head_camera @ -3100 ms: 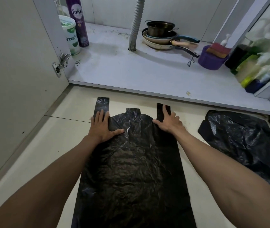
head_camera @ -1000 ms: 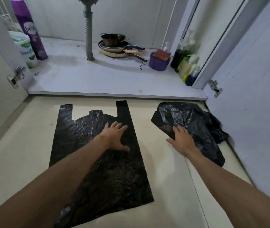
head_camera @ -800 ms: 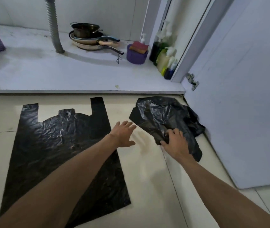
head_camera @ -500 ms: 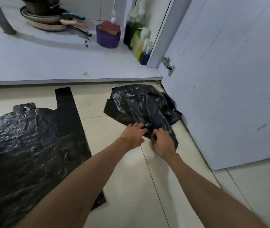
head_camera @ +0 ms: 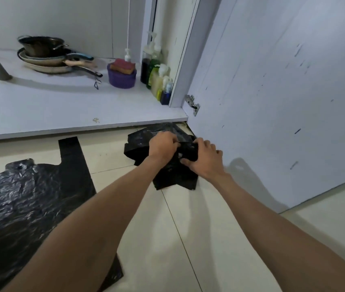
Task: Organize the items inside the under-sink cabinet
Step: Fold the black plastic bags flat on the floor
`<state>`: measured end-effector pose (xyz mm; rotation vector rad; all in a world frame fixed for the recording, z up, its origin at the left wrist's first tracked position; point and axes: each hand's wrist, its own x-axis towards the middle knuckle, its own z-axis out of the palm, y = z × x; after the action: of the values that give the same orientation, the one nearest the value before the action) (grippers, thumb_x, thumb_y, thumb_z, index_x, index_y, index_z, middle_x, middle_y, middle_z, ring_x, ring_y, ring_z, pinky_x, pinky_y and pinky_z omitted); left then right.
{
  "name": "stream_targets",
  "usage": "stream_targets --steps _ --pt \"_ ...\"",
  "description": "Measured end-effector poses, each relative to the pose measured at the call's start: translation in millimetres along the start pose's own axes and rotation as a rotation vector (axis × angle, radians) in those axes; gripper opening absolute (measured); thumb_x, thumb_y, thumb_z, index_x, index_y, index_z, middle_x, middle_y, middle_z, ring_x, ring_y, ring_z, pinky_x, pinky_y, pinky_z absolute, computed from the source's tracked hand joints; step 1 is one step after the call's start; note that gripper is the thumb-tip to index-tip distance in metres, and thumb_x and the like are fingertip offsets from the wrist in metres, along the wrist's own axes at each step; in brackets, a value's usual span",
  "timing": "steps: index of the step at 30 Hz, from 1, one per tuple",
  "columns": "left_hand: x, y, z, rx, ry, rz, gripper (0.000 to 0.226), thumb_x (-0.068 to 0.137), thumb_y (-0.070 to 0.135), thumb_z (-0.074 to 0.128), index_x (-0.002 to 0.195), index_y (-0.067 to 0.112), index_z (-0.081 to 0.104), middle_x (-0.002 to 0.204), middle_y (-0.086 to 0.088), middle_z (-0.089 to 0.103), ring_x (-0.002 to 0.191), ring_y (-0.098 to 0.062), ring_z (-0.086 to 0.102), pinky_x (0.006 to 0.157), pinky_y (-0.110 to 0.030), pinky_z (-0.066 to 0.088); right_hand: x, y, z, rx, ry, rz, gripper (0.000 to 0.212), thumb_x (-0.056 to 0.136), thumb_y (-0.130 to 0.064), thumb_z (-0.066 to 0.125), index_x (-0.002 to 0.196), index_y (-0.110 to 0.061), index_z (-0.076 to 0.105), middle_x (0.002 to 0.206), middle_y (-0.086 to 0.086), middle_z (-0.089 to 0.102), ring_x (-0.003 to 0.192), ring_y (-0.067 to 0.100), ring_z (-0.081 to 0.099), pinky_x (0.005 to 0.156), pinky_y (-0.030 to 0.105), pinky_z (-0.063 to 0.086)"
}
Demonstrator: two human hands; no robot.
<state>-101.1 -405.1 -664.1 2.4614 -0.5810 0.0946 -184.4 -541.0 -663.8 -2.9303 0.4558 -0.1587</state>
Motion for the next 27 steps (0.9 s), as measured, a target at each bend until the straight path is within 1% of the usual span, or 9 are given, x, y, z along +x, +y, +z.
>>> stream_targets --steps 2,5,8,12,16,19,22,24,27 --pt "8.8 7.2 -23.8 -0.043 0.024 -0.019 0.012 0.087 0.028 0.065 0.092 0.021 0.073 0.096 0.001 0.071 0.092 -0.02 0.063 0.075 -0.029 0.048 -3.5 -0.1 -8.7 -0.035 0.074 0.017 0.043 0.086 -0.04 0.061 0.122 -0.021 0.048 0.119 0.003 0.057 0.11 0.027 0.054 0.09 0.043 0.034" --pt "17.2 6.5 -55.1 -0.06 0.042 -0.061 0.007 0.084 0.027 0.069 0.087 0.021 0.071 0.093 -0.002 0.071 0.091 -0.023 0.063 0.072 -0.029 0.044 0.8 -1.5 -34.4 0.16 0.226 0.148 0.012 0.089 -0.021 0.056 0.099 -0.021 0.063 0.096 0.002 0.069 0.097 0.029 0.061 0.085 0.038 0.035" --pt "21.4 5.1 -77.9 0.03 -0.017 -0.066 0.022 0.08 0.031 0.073 0.099 0.02 0.068 0.107 -0.004 0.067 0.105 -0.025 0.059 0.085 -0.035 0.045 16.9 -11.6 -73.4 0.297 0.277 0.185 0.021 0.082 -0.009 0.056 0.089 -0.022 0.07 0.087 0.002 0.072 0.09 0.029 0.065 0.083 0.037 0.047" --pt "30.2 26.4 -107.8 -0.023 -0.041 0.062 0.066 0.076 0.041 0.076 0.134 0.023 0.05 0.129 -0.003 0.056 0.12 -0.026 0.05 0.095 -0.04 0.041 46.2 -49.5 -132.9 0.296 0.313 0.01 0.036 0.068 -0.004 0.052 0.085 -0.026 0.075 0.088 -0.004 0.074 0.087 0.021 0.066 0.083 0.036 0.053" --pt "40.2 46.4 -139.8 -0.145 0.119 0.046 0.02 0.085 0.028 0.065 0.102 0.022 0.073 0.094 -0.004 0.072 0.09 -0.026 0.066 0.068 -0.028 0.045 54.7 -90.7 -166.8 0.278 0.369 -0.11 0.034 0.067 -0.005 0.054 0.09 -0.025 0.069 0.084 -0.01 0.07 0.082 0.015 0.062 0.09 0.037 0.046" --pt "40.4 38.6 -163.5 -0.206 0.171 -0.035 0.022 0.084 0.019 0.061 0.101 0.024 0.075 0.092 -0.003 0.073 0.085 -0.025 0.067 0.071 -0.029 0.051 46.7 -103.2 -163.8 0.326 0.434 -0.083 0.044 0.071 -0.006 0.053 0.112 -0.022 0.055 0.075 -0.01 0.06 0.076 0.019 0.055 0.086 0.037 0.039" --pt "37.8 13.6 -189.6 -0.289 0.174 -0.092 0.013 0.083 0.025 0.067 0.093 0.023 0.075 0.089 -0.005 0.073 0.084 -0.026 0.069 0.078 -0.037 0.057 43.0 -110.5 -147.9 0.435 0.301 0.001 0.032 0.079 -0.024 0.066 0.104 -0.025 0.045 0.073 -0.01 0.056 0.076 0.022 0.057 0.081 0.038 0.045" --pt "33.2 -3.9 -209.4 -0.307 0.182 -0.118 0.017 0.084 0.032 0.069 0.089 0.017 0.074 0.085 -0.008 0.073 0.082 -0.027 0.069 0.074 -0.034 0.054 39.2 -120.0 -136.9 0.454 0.12 0.002 0.029 0.076 -0.035 0.072 0.097 -0.03 0.053 0.083 -0.006 0.064 0.085 0.022 0.061 0.084 0.039 0.048" --pt "21.5 -35.2 -242.2 -0.284 0.241 -0.191 0.027 0.084 0.039 0.067 0.093 0.014 0.075 0.084 -0.01 0.073 0.081 -0.028 0.068 0.069 -0.033 0.053 34.8 -137.8 -127.6 0.453 0.116 -0.032 0.014 0.08 -0.017 0.062 0.088 -0.024 0.072 0.086 0.006 0.07 0.086 0.027 0.064 0.072 0.03 0.047"
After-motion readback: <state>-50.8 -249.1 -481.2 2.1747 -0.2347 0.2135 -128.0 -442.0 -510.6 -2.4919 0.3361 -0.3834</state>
